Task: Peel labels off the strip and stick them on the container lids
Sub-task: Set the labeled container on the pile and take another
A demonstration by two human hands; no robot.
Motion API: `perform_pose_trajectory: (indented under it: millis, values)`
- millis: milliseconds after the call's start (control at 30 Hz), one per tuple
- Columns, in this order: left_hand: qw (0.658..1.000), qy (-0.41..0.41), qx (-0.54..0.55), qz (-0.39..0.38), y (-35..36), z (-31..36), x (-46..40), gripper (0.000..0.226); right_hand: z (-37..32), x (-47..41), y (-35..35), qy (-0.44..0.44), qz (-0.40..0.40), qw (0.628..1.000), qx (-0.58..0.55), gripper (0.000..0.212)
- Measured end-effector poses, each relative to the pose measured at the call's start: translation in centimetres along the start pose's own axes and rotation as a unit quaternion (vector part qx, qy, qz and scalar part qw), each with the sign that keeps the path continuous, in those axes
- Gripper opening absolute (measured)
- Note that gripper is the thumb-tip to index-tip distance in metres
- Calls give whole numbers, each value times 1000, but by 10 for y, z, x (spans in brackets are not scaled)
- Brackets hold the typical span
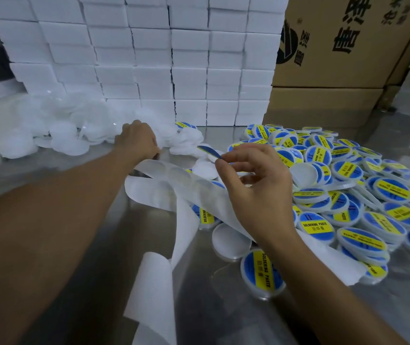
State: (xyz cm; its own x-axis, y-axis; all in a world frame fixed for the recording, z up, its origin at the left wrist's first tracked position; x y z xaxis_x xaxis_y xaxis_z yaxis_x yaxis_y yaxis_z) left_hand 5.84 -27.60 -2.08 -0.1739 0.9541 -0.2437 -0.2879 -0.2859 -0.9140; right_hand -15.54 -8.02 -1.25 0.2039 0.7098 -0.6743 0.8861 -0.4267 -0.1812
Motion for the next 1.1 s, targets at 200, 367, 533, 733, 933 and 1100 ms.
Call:
perform_pose_trajectory:
  millis: [200, 367, 533, 733, 933, 1100]
  values:
    - [987, 92, -124, 36, 10, 7, 7, 13, -1, 0, 0, 12, -6, 1000, -20, 6]
    - [989, 114, -99, 4, 9, 12, 7, 8, 0, 1, 1, 19, 1, 999, -28, 8]
    - [990, 93, -91, -46, 0, 18, 19, 12, 1, 2, 0, 35, -10, 999, -25, 10]
    - [980, 38, 194, 15, -46, 18, 57, 6, -3, 4, 2, 51, -27, 998, -33, 13]
    - [866, 4, 500, -10, -64, 15, 135, 20, -19, 8, 6, 60, -54, 994, -77, 28]
    - [748, -27, 660, -62, -77, 19, 186, 18, -34, 15, 13, 57, -102, 984, -135, 47]
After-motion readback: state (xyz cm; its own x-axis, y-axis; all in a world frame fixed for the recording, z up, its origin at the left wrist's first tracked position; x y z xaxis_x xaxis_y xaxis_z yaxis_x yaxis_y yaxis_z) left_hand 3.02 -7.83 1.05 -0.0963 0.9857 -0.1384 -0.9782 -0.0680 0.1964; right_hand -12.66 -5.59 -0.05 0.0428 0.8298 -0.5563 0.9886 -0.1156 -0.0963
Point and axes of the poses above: each hand's wrist, its own x-axis away from the middle knuckle, its own y-axis out of the palm, z = x × y, the point moved 2 cm from there along -x, towards the middle knuckle, and after that the axes turned 4 degrees about -y, right-handed, at the moved point
